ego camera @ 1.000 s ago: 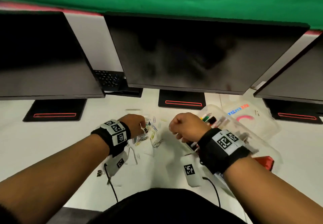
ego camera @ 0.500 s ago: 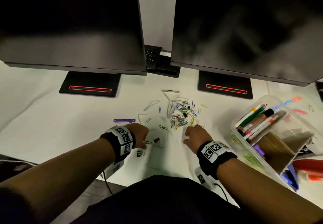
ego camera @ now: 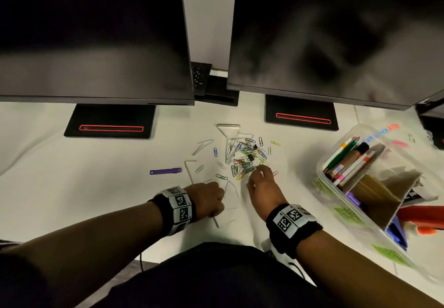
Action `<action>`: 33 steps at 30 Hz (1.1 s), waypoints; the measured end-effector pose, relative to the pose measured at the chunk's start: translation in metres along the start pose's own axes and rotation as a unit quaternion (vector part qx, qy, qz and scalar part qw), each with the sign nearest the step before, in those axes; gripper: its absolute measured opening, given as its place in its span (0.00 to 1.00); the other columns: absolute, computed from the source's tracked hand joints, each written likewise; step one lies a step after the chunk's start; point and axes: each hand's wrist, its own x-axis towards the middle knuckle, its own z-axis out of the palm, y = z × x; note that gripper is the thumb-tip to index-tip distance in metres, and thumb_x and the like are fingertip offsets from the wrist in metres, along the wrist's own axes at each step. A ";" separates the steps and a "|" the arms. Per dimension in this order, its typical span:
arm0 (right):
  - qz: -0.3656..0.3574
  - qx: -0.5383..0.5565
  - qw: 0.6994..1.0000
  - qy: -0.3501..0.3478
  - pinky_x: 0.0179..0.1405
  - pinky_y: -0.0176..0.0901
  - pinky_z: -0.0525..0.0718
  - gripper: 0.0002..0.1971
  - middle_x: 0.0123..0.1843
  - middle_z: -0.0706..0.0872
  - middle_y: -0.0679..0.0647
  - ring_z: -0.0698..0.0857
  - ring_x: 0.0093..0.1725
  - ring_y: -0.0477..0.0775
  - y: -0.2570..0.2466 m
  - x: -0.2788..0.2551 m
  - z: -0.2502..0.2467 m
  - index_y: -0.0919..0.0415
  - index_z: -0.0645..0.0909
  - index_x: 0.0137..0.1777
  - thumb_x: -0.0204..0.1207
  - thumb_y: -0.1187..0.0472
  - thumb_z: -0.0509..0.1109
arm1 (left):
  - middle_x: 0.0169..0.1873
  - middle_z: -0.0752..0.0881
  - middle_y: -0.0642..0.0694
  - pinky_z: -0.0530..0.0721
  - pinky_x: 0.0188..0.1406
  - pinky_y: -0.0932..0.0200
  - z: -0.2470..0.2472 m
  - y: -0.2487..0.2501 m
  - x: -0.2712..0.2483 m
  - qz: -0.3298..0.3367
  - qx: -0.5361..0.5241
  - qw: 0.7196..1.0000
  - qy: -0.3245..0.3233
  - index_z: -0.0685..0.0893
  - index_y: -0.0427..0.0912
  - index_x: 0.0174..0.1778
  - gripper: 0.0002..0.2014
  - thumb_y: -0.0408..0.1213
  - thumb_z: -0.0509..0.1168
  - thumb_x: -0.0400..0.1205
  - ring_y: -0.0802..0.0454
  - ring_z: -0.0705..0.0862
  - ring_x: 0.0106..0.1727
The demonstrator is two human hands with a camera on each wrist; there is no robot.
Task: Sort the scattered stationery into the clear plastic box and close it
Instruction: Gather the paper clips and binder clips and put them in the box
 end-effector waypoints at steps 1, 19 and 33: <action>-0.010 0.007 1.000 0.001 0.58 0.45 0.78 0.10 0.73 0.68 0.66 0.80 0.60 0.65 -0.003 0.000 0.000 0.72 0.76 0.56 0.80 0.66 0.59 | 0.53 0.81 0.41 0.78 0.45 0.54 -0.002 -0.004 -0.003 0.012 0.001 0.999 0.040 0.83 0.40 0.46 0.06 0.31 0.62 0.77 0.42 0.76 0.59; -0.020 -0.085 0.994 -0.064 0.46 0.45 0.75 0.19 0.62 0.80 0.63 0.81 0.59 0.62 -0.025 0.014 0.026 0.64 0.69 0.70 0.80 0.69 0.54 | 0.58 0.80 0.43 0.77 0.54 0.57 0.022 -0.093 -0.058 -0.323 -0.131 0.936 0.054 0.79 0.40 0.52 0.08 0.37 0.57 0.83 0.47 0.78 0.58; 0.050 0.012 0.998 -0.042 0.49 0.42 0.73 0.19 0.62 0.77 0.65 0.81 0.58 0.63 -0.048 0.044 0.005 0.64 0.69 0.66 0.76 0.74 0.54 | 0.53 0.84 0.45 0.77 0.53 0.56 0.015 -0.090 -0.053 -0.320 -0.168 0.930 0.073 0.77 0.45 0.54 0.07 0.38 0.57 0.83 0.45 0.81 0.53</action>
